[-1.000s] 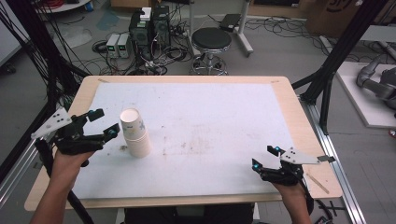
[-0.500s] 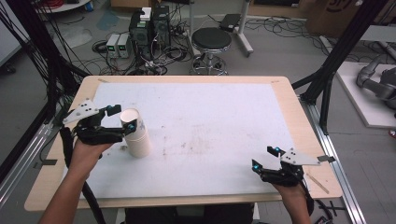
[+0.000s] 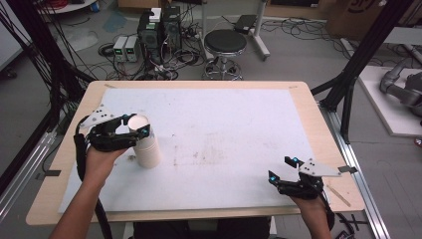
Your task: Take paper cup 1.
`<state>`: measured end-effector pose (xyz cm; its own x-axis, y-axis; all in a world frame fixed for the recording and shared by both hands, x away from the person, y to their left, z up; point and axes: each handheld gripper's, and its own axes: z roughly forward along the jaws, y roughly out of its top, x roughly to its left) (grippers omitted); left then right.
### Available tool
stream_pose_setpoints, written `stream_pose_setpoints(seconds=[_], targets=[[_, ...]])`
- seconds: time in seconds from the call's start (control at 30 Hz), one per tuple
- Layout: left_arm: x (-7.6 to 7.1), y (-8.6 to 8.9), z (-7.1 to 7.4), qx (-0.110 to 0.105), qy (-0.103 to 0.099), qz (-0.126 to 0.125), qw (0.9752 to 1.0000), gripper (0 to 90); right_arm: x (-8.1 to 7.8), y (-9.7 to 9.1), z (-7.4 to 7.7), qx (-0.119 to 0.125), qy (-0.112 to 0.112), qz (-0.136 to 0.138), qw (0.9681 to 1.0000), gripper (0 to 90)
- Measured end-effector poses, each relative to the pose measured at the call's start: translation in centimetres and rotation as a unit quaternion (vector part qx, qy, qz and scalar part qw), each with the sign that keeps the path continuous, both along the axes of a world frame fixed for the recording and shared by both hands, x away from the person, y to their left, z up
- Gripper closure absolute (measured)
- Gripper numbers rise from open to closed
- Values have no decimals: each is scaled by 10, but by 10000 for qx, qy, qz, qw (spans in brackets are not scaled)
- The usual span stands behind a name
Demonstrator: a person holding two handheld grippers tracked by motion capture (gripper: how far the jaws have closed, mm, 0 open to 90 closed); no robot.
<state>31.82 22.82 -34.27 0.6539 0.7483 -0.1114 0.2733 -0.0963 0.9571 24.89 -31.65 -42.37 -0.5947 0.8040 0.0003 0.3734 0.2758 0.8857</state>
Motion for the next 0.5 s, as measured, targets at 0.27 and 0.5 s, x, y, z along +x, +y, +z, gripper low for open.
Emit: stream_pose_setpoints(seconds=[0.27,0.5], targets=[[-3,1,26,-78,-273,-82,9996,343,0,1,0,11,-13,9,10000,204],[-7,-1,60,-213,-676,-38,9975,347,-1,1,1,45,-22,11,10000,204]])
